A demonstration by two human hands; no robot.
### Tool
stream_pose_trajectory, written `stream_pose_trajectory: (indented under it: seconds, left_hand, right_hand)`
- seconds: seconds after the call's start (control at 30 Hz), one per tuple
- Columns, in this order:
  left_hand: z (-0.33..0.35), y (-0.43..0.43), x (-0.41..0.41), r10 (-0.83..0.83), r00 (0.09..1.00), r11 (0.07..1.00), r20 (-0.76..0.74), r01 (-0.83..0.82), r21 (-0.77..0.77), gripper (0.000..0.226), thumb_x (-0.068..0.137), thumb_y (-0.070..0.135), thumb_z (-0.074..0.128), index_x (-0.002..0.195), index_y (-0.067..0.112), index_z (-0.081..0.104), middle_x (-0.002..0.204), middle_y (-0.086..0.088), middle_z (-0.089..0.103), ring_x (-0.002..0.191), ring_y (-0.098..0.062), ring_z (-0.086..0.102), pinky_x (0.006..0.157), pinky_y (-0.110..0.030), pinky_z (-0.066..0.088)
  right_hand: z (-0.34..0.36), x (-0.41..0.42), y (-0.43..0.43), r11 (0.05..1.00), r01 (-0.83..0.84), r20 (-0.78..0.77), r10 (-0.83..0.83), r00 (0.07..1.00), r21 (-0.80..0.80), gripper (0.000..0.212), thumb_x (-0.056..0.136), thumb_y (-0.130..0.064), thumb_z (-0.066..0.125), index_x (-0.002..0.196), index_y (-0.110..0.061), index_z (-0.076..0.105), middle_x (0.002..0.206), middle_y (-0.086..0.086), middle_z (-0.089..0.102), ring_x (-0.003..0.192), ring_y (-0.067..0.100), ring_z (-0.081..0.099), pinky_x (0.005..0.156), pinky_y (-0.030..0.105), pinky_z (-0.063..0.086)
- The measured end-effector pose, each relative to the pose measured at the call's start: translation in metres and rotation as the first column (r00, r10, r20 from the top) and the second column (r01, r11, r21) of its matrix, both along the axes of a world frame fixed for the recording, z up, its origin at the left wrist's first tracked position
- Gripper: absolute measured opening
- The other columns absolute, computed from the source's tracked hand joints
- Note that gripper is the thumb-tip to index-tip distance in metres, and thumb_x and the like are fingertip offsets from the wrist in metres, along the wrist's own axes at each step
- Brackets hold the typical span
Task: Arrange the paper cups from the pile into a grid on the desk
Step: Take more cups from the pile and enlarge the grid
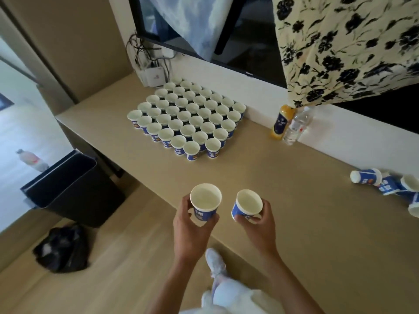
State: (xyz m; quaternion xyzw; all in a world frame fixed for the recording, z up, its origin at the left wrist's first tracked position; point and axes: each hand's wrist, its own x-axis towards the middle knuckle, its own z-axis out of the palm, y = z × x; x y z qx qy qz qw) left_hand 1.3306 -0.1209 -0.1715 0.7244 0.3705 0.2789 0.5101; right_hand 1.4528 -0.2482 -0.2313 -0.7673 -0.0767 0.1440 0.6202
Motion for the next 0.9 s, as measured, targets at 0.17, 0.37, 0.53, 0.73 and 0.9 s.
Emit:
stream_pose_trajectory:
  seconds: [0.17,0.37,0.53,0.73,0.9]
  left_hand:
    - [-0.004,0.055,0.002,-0.002,1.0,1.0,-0.021,0.002,0.022,0.06,0.066,0.01,0.089,0.116,0.026,0.06,0.104,0.018,0.069,0.098,0.002,0.061,0.078,-0.005,0.041]
    - [-0.012,0.139,0.032,-0.075,0.99,0.994,-0.122,0.085,0.075,0.061,0.067,0.019,0.091,0.118,0.028,0.058,0.106,0.02,0.067,0.098,0.01,0.057,0.077,-0.002,0.039]
    - [-0.012,0.197,0.059,-0.128,0.977,0.985,-0.168,0.145,0.095,0.061,0.068,0.022,0.09,0.117,0.032,0.055,0.106,0.025,0.065,0.1,0.009,0.056,0.078,-0.006,0.041]
    - [-0.021,0.235,0.08,-0.199,0.962,0.972,-0.186,0.219,0.09,0.06,0.069,0.023,0.09,0.118,0.03,0.056,0.105,0.026,0.065,0.099,0.001,0.059,0.083,-0.02,0.047]
    - [-0.037,0.265,0.096,-0.275,0.935,0.952,-0.224,0.297,0.07,0.059,0.068,0.02,0.09,0.117,0.03,0.057,0.104,0.025,0.066,0.099,-0.001,0.059,0.084,-0.029,0.051]
  right_hand:
    - [-0.015,0.01,0.062,1.0,-0.017,-0.028,0.018,0.999,0.016,0.061,0.067,-0.007,0.087,0.118,-0.024,0.057,0.112,-0.004,0.067,0.095,0.005,0.067,0.077,0.018,0.055]
    - [-0.046,0.036,0.146,0.999,0.043,-0.069,-0.041,0.997,0.027,0.058,0.062,-0.019,0.084,0.113,-0.029,0.059,0.109,-0.006,0.07,0.097,0.015,0.069,0.077,0.022,0.056]
    - [-0.066,0.055,0.196,0.996,0.087,-0.082,-0.087,0.993,-0.002,0.059,0.068,-0.003,0.085,0.116,-0.027,0.058,0.109,-0.007,0.068,0.09,0.008,0.068,0.077,0.023,0.056]
    - [-0.101,0.071,0.227,0.978,0.145,-0.059,-0.155,0.986,-0.147,0.065,0.065,-0.005,0.085,0.119,-0.026,0.054,0.111,-0.002,0.066,0.098,0.019,0.066,0.085,0.036,0.058]
    - [-0.126,0.073,0.246,0.951,0.213,-0.057,-0.231,0.971,-0.223,0.068,0.065,-0.007,0.086,0.124,-0.019,0.055,0.115,-0.001,0.064,0.101,0.02,0.063,0.085,0.033,0.054]
